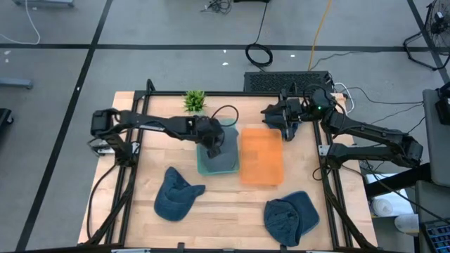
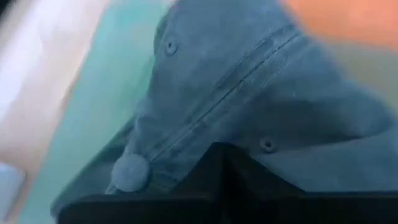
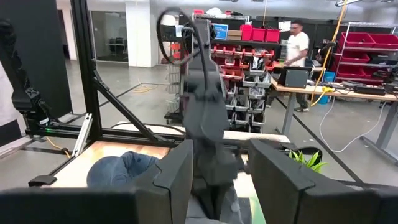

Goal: Pick & Place hat
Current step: Put the gray cap into the green bin, then put the top right blue cap into the orange bin

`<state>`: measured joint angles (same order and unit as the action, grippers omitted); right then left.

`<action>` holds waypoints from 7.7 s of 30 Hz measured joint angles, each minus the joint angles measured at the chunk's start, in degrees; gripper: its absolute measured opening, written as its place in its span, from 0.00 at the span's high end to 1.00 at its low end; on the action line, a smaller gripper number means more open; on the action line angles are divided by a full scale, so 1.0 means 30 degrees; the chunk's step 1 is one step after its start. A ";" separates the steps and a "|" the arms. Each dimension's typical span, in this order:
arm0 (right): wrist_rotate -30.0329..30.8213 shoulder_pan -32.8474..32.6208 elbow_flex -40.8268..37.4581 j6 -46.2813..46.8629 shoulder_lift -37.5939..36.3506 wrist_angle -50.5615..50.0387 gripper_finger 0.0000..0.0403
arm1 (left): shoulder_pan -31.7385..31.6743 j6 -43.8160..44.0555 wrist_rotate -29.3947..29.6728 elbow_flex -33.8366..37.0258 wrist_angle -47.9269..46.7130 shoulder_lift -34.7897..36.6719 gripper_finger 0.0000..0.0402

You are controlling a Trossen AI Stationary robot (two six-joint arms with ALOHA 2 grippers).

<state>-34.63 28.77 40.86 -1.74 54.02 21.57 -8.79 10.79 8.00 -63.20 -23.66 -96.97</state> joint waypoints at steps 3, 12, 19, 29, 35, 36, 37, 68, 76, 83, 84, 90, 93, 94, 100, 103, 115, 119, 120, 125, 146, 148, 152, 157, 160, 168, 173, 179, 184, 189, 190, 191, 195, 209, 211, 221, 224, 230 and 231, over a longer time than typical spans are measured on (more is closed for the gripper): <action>0.0000 0.0000 0.0000 0.0000 0.0000 0.0028 0.65 | -0.0286 0.0466 -0.0005 0.0000 0.0525 -0.1059 0.99; -0.0045 0.0000 0.0000 0.0323 0.0000 0.0013 0.65 | -0.0489 0.0582 -0.0508 -0.0036 0.2090 -0.3498 0.99; -0.0023 0.0000 0.0000 0.0167 0.0000 0.0447 0.65 | -0.0546 0.0203 -0.0993 0.0029 0.1640 -0.1858 0.92; -0.0018 0.0000 0.0000 0.0714 -0.0007 0.0857 0.65 | -0.0269 -0.0095 -0.2683 0.0029 0.0826 0.2384 0.76; -0.0043 0.0000 0.0001 0.1649 -0.0007 0.0788 0.65 | -0.0015 0.0148 -0.2626 0.0029 0.0598 0.4476 0.65; -0.0045 0.0000 0.0000 0.1761 -0.0007 0.0824 0.65 | -0.0015 0.0093 -0.2683 0.0029 0.0313 0.4873 0.64; -0.0041 0.0000 0.0001 0.1853 -0.0007 0.0858 0.65 | -0.0012 0.0030 -0.2735 0.0029 0.0000 0.5265 0.63; 0.0049 -0.5566 0.0029 0.2070 -0.0044 0.0229 0.37 | 0.2566 -0.2452 -0.2807 0.0022 -0.5062 1.2663 0.25; 0.0492 -0.6205 0.0029 0.3151 -0.0044 0.1099 0.39 | 0.4044 -0.3166 0.0387 0.0792 -0.3372 1.4441 0.27; 0.6229 -0.7566 0.0038 -0.0331 -0.0044 0.0216 0.44 | 0.4724 -0.2513 0.0758 0.3781 -0.1365 1.6732 0.31; 0.6927 -0.7758 0.0151 -0.1028 -0.0051 -0.0372 0.45 | 0.4727 -0.2294 0.0897 0.4236 -0.1249 1.7068 0.31; 1.3494 -0.9640 0.1734 -0.5604 -0.0226 -0.5875 0.50 | 0.4727 -0.1338 0.1008 0.5691 -0.1035 1.8645 0.30; 1.7006 -1.0967 0.1880 -0.7850 -0.0211 -0.6168 0.50 | 0.4727 -0.0895 0.0767 0.5785 -0.1053 1.8874 0.29; 1.7905 -1.1407 0.1887 -0.8622 -0.0227 -0.6082 0.49 | 0.4720 -0.0872 0.0524 0.5785 -0.1028 1.8884 0.28; 2.4140 -1.3504 0.1894 -1.0591 -0.0284 -0.5524 0.35 | 0.4720 -0.0908 0.0186 0.5785 -0.1094 1.8845 0.26; 2.8298 -1.4489 0.1894 -1.1408 -0.0291 -0.5749 0.25 | 0.4714 -0.1066 0.0339 0.5785 -0.1073 1.8840 0.26; 3.9368 -1.6576 0.1894 -1.7084 -0.0284 -0.5939 0.08 | 0.4713 -0.0958 0.0498 0.5785 -0.1043 1.8833 0.32; 4.0547 -1.6402 0.1894 -1.7835 -0.0345 -0.5397 0.08 | 0.4713 -0.0929 0.0498 0.5785 -0.1035 1.8833 0.31; 4.0534 -1.6264 0.1894 -1.7869 -0.0351 -0.5374 0.08 | 0.4713 -0.0933 0.0498 0.5785 -0.1035 1.8833 0.31; 4.0498 -1.3975 0.1894 -1.7987 -0.0364 -0.5419 0.08 | 0.4713 -0.0931 0.0505 0.5785 -0.1014 1.8833 0.30; 3.6434 -0.4376 0.1894 -2.0522 -0.0364 -1.1288 0.08 | 0.4713 -0.0834 0.0505 0.5785 -0.1072 1.8833 0.34; 3.6417 -0.3829 0.1894 -2.0529 -0.0357 -1.1985 0.08 | 0.4713 -0.0831 0.0505 0.5785 -0.1072 1.8833 0.35; 3.5823 -0.2363 0.1894 -2.0662 -0.0357 -1.3703 0.08 | 0.4713 -0.0824 0.0505 0.5785 -0.1079 1.8833 0.36; 3.4581 0.0023 0.1894 -2.0659 -0.0117 -1.6858 0.08 | 0.4713 -0.0806 0.0505 0.5785 -0.1086 1.8833 0.36; 3.2860 0.1498 0.1894 -1.9677 0.0190 -1.8878 0.08 | 0.4713 -0.0766 0.0505 0.5785 -0.1086 1.8833 0.36; 2.2943 0.3694 0.1872 -1.3043 0.1266 -2.7204 0.08 | 0.4713 -0.0782 0.0505 0.5785 -0.1094 1.8833 0.36; 2.2082 0.3235 0.1876 -1.1789 0.1206 -2.8112 0.08 | 0.4713 -0.1007 0.0505 0.5785 -0.1094 1.8833 0.36; 1.8989 0.2066 0.1880 -1.0921 0.1173 -2.8873 0.09 | 0.4713 -0.1020 0.0505 0.5785 -0.1094 1.8829 0.36; 1.8981 0.0892 0.1880 -1.1050 0.1167 -2.8984 0.09 | 0.4712 -0.0356 0.0512 0.5785 -0.1094 1.8827 0.36; 1.9554 0.0213 0.1880 -1.1229 0.1129 -2.8178 0.09 | 0.4713 -0.0611 0.0512 0.5785 -0.1086 1.8825 0.36; 1.9919 0.0167 0.1880 -1.1128 0.1129 -2.7957 0.09 | 0.4713 -0.0540 0.0512 0.5785 -0.1086 1.8825 0.36; 2.0180 0.0126 0.1880 -1.1011 0.1129 -2.7707 0.09 | 0.4706 -0.0547 0.0512 0.5785 -0.1086 1.8826 0.36; 2.0498 0.0124 0.1880 -1.0176 0.1129 -2.7187 0.09 | 0.4713 -0.0420 0.0512 0.5785 -0.1086 1.8828 0.36; 2.0054 0.0124 0.0506 -1.0848 0.1129 -2.5234 0.09 | 0.4713 -0.0350 0.0505 0.5785 -0.1094 1.8825 0.36; 2.0412 0.0124 -0.0223 -1.1500 0.1151 -2.4227 0.09 | 0.4713 -0.0350 0.0505 0.5785 -0.1101 1.8825 0.36; 2.1978 0.1086 -0.3056 -1.3082 0.1137 -2.0149 0.09 | 0.4713 -0.0387 0.0505 0.5785 -0.1108 1.8826 0.36; 2.1542 0.1720 -0.3595 -1.4127 0.1137 -1.8529 0.09 | 0.4706 -0.0387 0.0500 0.5790 -0.1152 1.8825 0.36; 1.9936 0.3032 -0.3679 -1.4498 0.1137 -1.7830 0.09 | 0.4711 -0.0790 0.0505 0.5786 -0.1196 1.8825 0.36; 1.9924 0.3241 -0.3679 -1.4692 0.1137 -1.7712 0.09 | 0.4709 -0.0909 0.0505 0.5786 -0.1196 1.8825 0.36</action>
<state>25.15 38.50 29.82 -45.81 57.43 -31.57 5.33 8.06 9.52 -45.84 -27.24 -40.49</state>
